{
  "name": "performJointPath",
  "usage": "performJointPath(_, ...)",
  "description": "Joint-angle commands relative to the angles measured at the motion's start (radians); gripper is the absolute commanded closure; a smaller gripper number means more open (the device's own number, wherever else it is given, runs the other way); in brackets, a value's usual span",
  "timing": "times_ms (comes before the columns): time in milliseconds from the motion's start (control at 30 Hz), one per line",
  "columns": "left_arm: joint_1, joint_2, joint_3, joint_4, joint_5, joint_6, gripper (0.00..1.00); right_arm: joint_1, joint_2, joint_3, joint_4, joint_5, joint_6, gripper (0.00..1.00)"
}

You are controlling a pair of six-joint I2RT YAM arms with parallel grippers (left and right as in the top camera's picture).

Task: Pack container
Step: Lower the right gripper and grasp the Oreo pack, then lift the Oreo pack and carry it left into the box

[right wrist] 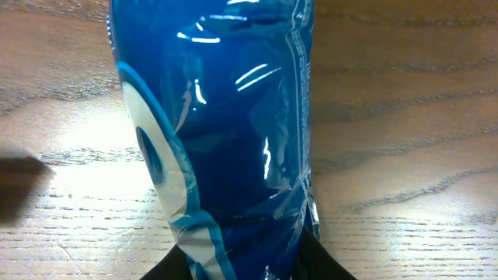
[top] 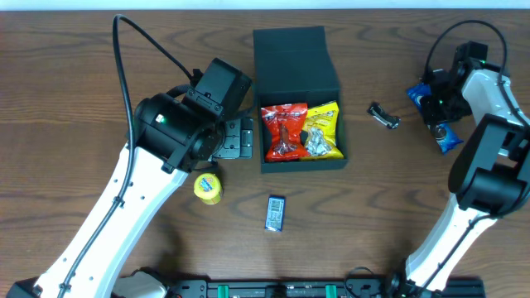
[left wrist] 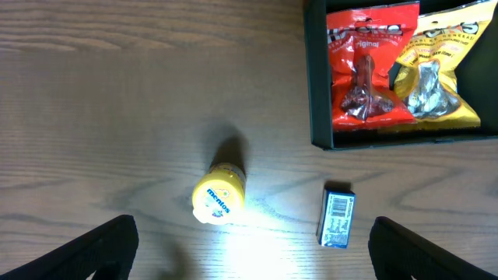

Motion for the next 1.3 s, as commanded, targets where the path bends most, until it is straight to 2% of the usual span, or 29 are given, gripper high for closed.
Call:
performJointPath(0, 0.000, -0.011, 0.014, -0.003, 0.000, 0.006, 0.05, 0.004, 0.010, -0.001, -0.006, -0.012, 0.006, 0.82)
performJointPath(133, 0.000, -0.011, 0.014, -0.003, 0.000, 0.007, 0.05, 0.004, 0.005, 0.008, -0.007, -0.012, 0.037, 0.89)
performJointPath(233, 0.000, -0.011, 0.014, -0.003, 0.000, 0.007, 0.05, 0.009, -0.006, 0.047, -0.036, -0.013, 0.095, 0.99)
performJointPath(433, 0.000, -0.011, 0.014, -0.003, 0.000, 0.006, 0.05, 0.032, -0.074, 0.144, -0.124, -0.069, 0.163, 0.99)
performJointPath(633, 0.000, -0.011, 0.014, -0.014, 0.000, 0.008, 0.05, 0.066, -0.195, 0.192, -0.209, -0.421, 0.190, 0.99)
performJointPath(767, 0.000, -0.011, 0.014, -0.019, 0.000, 0.008, 0.05, 0.104, -0.293, 0.193, -0.241, -0.559, 0.315, 0.99)
performJointPath(967, 0.000, -0.011, 0.014, -0.032, 0.000, 0.008, 0.05, 0.218, -0.375, 0.193, -0.296, -0.562, 0.517, 0.99)
performJointPath(1267, 0.000, -0.011, 0.014, -0.068, 0.008, 0.008, 0.05, 0.404, -0.373, 0.146, -0.317, -0.530, 0.704, 0.98)
